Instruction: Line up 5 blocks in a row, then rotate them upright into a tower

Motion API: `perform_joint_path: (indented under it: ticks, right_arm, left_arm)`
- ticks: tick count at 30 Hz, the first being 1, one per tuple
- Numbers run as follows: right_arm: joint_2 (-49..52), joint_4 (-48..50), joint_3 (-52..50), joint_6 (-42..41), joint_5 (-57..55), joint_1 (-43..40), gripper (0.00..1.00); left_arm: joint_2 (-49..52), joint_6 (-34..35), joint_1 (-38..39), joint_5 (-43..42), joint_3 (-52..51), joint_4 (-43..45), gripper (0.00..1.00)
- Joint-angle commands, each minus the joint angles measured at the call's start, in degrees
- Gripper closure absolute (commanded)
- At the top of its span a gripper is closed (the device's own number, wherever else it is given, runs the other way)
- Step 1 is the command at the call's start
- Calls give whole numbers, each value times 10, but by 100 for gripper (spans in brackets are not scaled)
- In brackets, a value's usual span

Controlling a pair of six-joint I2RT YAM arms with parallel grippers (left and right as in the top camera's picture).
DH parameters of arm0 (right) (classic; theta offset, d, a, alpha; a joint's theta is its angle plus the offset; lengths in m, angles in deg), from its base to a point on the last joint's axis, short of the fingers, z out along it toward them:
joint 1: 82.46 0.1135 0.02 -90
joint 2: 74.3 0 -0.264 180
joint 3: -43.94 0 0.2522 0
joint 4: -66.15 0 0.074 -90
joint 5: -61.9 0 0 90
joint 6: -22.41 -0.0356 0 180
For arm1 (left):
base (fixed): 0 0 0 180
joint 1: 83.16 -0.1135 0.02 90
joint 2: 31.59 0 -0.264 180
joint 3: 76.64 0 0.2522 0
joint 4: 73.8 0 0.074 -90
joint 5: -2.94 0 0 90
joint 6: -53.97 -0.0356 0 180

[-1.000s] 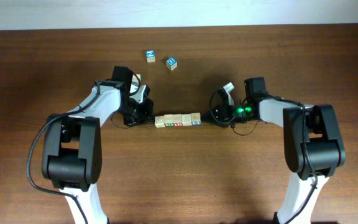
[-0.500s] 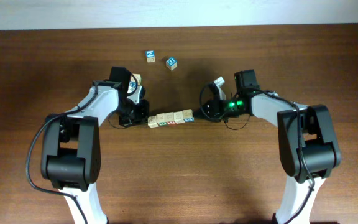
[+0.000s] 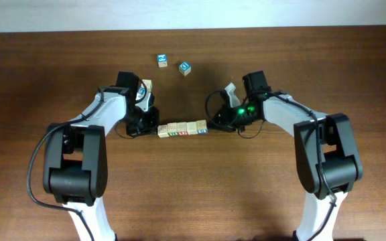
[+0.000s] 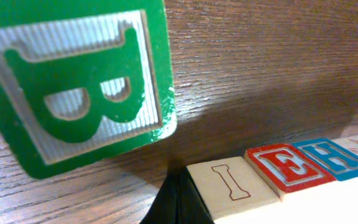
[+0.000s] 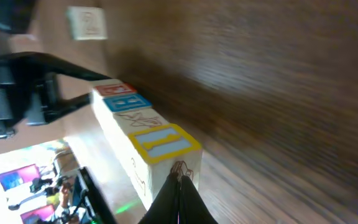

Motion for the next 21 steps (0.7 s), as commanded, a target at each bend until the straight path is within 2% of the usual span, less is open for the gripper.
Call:
perform_joint_path:
  ticks: [1,5,9,21]
  right_arm:
    - [-1,-14,3,-31,-31,41,96]
    - [-1,-31,3,-94,-113,41,96]
    - [-1,-37,3,-110,-127,41,96]
    - [-1,-43,3,-111,-132,41,96]
  left_arm:
    - [5,-1,25,-90,-1,4,100]
    - [5,-1,24,-82,-1,4,100]
    - [5,-1,24,-43,-1,-2,100]
    - [5,-1,25,187,0,-41,100]
